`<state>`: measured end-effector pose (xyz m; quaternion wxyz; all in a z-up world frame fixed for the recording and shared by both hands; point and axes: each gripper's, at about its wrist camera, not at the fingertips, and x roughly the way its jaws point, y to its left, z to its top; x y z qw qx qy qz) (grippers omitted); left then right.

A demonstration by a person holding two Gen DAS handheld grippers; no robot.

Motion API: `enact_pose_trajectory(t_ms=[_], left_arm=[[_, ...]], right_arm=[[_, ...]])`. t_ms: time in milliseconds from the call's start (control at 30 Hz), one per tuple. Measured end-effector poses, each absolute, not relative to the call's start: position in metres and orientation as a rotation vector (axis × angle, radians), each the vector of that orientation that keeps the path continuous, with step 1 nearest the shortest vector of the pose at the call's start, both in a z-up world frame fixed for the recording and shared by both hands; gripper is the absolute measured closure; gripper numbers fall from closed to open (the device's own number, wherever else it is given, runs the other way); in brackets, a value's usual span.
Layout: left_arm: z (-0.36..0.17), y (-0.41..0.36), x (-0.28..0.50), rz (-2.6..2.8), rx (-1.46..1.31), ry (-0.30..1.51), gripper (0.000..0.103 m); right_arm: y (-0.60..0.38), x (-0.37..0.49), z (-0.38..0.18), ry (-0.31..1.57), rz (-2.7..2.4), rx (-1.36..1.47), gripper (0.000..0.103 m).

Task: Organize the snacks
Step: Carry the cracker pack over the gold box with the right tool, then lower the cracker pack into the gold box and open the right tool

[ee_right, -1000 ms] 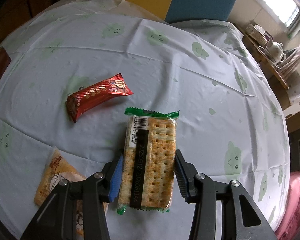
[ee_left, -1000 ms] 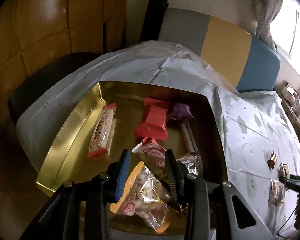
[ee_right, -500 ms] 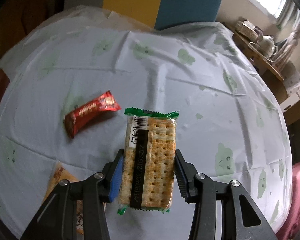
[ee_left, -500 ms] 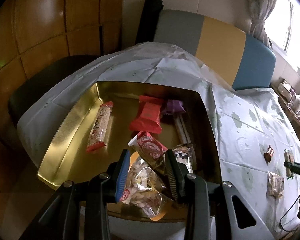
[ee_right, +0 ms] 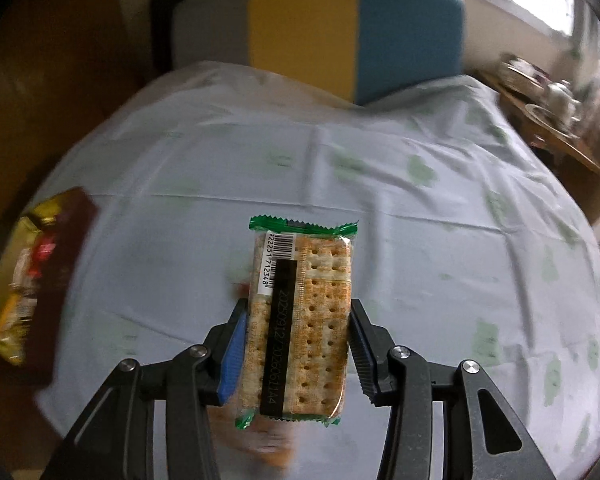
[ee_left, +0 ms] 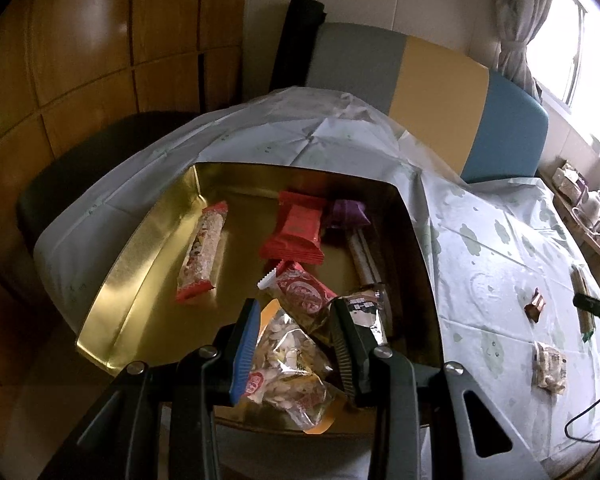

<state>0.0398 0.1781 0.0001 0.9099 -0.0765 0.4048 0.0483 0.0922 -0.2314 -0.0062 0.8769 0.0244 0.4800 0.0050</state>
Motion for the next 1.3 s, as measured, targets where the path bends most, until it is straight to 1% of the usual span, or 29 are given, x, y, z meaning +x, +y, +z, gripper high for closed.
enact_pose_trajectory(t_ms=[233, 433, 533, 667, 733, 800, 867, 900, 967, 1300], left_arm=[[0.001, 0.188, 0.035, 0.112, -0.163, 0.822, 0.067], [0.003, 0.197, 0.031, 0.126, -0.170, 0.804, 0.067], [0.002, 0.203, 0.030, 0.135, -0.179, 0.798, 0.067], [0.001, 0.211, 0.028, 0.144, -0.193, 0.798, 0.067], [0.000, 0.214, 0.028, 0.147, -0.199, 0.799, 0.067], [-0.002, 0.217, 0.028, 0.155, -0.201, 0.801, 0.067], [-0.004, 0.220, 0.029, 0.160, -0.211, 0.806, 0.067], [-0.004, 0.220, 0.030, 0.160, -0.213, 0.806, 0.067], [-0.004, 0.220, 0.030, 0.160, -0.211, 0.803, 0.067], [-0.002, 0.211, 0.029, 0.150, -0.197, 0.802, 0.067]], right_arm=[[-0.132, 0.106, 0.004, 1.008, 0.288, 0.047, 0.055], [-0.027, 0.118, 0.007, 1.020, 0.513, 0.029, 0.055], [0.013, 0.128, 0.004, 1.020, 0.566, 0.006, 0.055], [0.055, 0.145, -0.014, 1.050, 0.592, -0.018, 0.055], [0.067, 0.154, -0.027, 1.076, 0.583, -0.025, 0.054], [0.072, 0.160, -0.040, 1.110, 0.578, -0.033, 0.051], [0.075, 0.162, -0.048, 1.125, 0.577, -0.034, 0.050], [0.076, 0.161, -0.048, 1.123, 0.578, -0.032, 0.046], [0.074, 0.159, -0.045, 1.116, 0.586, -0.023, 0.042], [0.055, 0.131, -0.021, 1.023, 0.576, -0.076, 0.042]])
